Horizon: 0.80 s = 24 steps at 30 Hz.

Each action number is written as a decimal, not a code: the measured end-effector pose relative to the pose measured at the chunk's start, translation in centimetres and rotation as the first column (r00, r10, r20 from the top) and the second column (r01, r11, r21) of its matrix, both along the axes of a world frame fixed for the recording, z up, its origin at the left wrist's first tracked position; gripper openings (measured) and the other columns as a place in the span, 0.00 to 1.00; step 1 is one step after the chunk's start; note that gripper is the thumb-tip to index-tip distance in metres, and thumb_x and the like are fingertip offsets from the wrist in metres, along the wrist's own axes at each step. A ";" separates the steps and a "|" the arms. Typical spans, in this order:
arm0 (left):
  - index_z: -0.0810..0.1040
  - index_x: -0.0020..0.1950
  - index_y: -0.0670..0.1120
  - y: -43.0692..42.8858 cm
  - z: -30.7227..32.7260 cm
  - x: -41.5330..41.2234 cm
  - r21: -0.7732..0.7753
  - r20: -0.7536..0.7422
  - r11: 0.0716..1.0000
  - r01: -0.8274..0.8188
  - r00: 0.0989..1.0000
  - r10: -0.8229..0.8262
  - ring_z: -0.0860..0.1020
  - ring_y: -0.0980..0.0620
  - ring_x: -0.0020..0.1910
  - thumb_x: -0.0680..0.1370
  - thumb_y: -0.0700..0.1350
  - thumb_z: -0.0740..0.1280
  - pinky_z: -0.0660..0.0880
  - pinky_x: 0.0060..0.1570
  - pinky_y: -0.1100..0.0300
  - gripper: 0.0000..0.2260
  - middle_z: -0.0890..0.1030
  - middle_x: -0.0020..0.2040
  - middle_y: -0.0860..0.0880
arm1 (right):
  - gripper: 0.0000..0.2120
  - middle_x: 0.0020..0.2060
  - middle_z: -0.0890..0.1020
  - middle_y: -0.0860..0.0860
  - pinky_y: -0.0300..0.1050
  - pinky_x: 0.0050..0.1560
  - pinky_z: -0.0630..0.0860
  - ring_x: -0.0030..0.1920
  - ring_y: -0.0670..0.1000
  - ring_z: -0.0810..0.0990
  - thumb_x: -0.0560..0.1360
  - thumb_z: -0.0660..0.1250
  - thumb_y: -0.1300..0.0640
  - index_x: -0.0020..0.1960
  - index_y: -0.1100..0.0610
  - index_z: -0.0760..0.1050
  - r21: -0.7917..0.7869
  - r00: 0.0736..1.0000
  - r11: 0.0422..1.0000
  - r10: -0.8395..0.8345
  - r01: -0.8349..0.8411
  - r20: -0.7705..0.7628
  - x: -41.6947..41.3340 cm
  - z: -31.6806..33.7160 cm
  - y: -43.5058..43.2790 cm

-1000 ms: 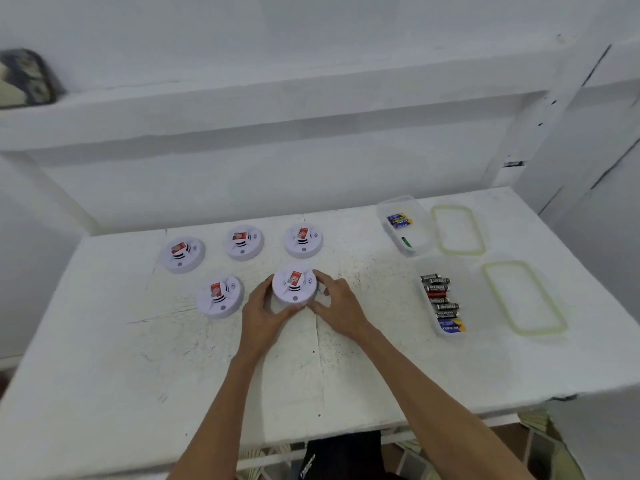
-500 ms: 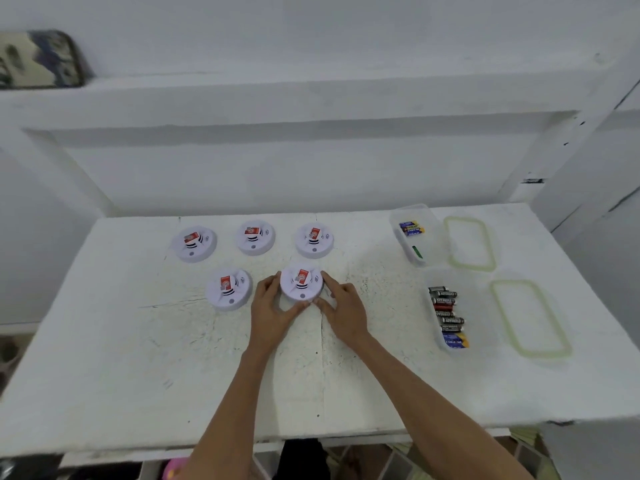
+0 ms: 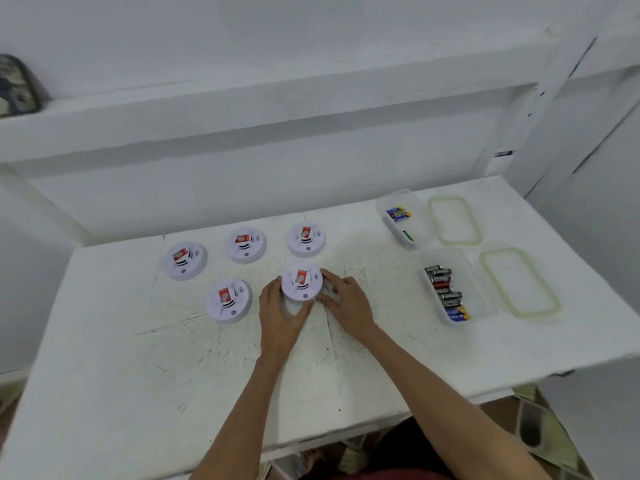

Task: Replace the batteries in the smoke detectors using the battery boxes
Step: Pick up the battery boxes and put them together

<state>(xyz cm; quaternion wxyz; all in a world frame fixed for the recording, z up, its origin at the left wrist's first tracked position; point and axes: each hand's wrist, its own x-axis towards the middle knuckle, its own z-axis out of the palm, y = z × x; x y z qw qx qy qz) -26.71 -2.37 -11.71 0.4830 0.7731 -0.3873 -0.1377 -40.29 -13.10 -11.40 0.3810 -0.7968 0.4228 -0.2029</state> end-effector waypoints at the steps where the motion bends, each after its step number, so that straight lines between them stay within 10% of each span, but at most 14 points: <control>1: 0.73 0.72 0.47 0.0 -0.1 0.0 0.000 -0.002 1.000 0.006 1.000 -0.006 0.76 0.52 0.67 0.71 0.55 0.81 0.75 0.67 0.53 0.34 0.78 0.67 0.52 | 0.28 0.48 0.72 0.49 0.41 0.48 0.72 0.48 0.47 0.72 0.78 0.69 0.46 0.76 0.43 0.66 0.000 1.000 1.000 -0.009 0.009 0.009 0.0 0.0 0.1; 12: 0.71 0.75 0.43 -1.6 2.0 -2.3 -0.094 0.061 0.990 -0.108 0.992 0.114 0.70 0.51 0.72 0.80 0.54 0.66 0.66 0.71 0.57 0.26 0.73 0.73 0.47 | 0.15 0.54 0.84 0.49 0.30 0.46 0.75 0.40 0.45 0.81 0.79 0.67 0.57 0.65 0.55 0.77 0.118 0.993 0.990 -0.082 0.072 0.083 -1.6 3.7 -2.8; 18: 0.78 0.68 0.46 -10.1 3.7 -7.7 -0.139 0.073 0.976 0.168 0.985 -0.159 0.75 0.64 0.66 0.81 0.45 0.64 0.71 0.69 0.63 0.16 0.80 0.66 0.52 | 0.08 0.45 0.86 0.48 0.25 0.40 0.73 0.39 0.45 0.83 0.77 0.68 0.57 0.54 0.54 0.83 0.036 0.991 0.996 -0.087 0.084 0.102 -7.9 9.7 -9.8; 21: 0.78 0.69 0.46 -14.8 4.5 -9.3 -0.084 0.003 0.946 0.313 0.950 -0.314 0.79 0.55 0.64 0.81 0.42 0.63 0.78 0.64 0.54 0.16 0.80 0.67 0.50 | 0.08 0.43 0.86 0.47 0.32 0.48 0.76 0.43 0.45 0.83 0.76 0.68 0.56 0.53 0.54 0.84 0.007 0.983 0.986 -0.169 0.169 0.067 -12.0 12.0 -14.8; 24: 0.74 0.74 0.44 -18.8 5.5 -10.6 -0.008 -0.024 0.922 0.388 0.921 -0.388 0.78 0.50 0.66 0.84 0.39 0.63 0.76 0.61 0.67 0.17 0.75 0.73 0.47 | 0.08 0.46 0.85 0.46 0.32 0.48 0.74 0.46 0.44 0.82 0.77 0.68 0.56 0.53 0.56 0.83 -0.014 0.970 0.970 -0.242 0.242 0.041 -15.9 13.0 -19.2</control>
